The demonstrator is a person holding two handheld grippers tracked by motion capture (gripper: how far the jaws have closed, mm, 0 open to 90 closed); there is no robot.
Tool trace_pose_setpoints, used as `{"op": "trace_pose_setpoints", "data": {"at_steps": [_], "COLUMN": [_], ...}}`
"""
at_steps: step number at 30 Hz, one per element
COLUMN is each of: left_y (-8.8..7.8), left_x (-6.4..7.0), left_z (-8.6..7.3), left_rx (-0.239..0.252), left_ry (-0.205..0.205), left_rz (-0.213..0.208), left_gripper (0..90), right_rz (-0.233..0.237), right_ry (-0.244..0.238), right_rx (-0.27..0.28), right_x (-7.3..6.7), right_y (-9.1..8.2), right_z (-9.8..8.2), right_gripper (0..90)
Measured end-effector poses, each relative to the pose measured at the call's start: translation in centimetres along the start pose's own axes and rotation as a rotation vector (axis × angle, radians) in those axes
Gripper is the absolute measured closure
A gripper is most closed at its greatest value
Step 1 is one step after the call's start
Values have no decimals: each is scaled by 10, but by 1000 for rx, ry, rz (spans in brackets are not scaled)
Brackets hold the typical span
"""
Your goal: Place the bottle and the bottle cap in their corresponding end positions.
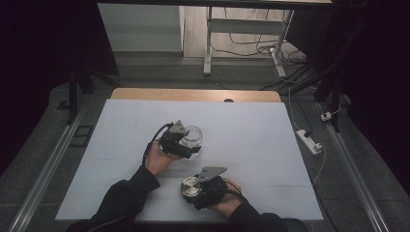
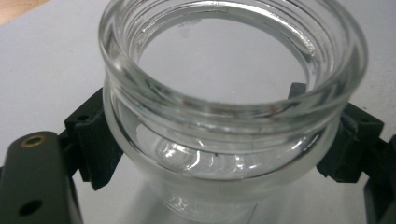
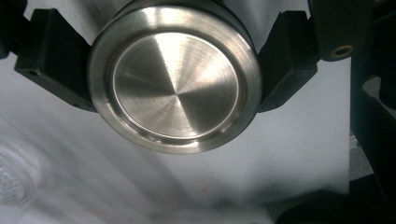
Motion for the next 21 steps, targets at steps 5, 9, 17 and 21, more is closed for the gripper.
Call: {"op": "trace_pose_setpoints", "data": {"at_steps": [5,9,17,21], "left_y": [4,6,6,6], "left_x": [0,0,0,0], "left_z": [-3,-6,-9,-9], "left_rx": [-9,-13,2,-1], "left_ry": [2,3,14,15], "left_rz": [0,-5,-5,-8], "left_gripper": [159,158,156,153], "right_rz": [-13,-32,-42,-21], "right_ry": [-8,-13,-23,21], "right_rx": [-32,-60,-79,-64], "right_x": [2,4,4,3], "right_y": [3,4,4,3], "right_z": [-3,-5,-6,-5], "right_gripper": [179,178,171,136]}}
Point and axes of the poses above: each handheld gripper's, and its own axes: y roughly forward along the jaws, z roughly out of its top, x roughly to its right, the point moved 10 cm from there along y, roughly forward along the jaws, and after that the axes turned 15 degrees about z, right-handed, at the moved point
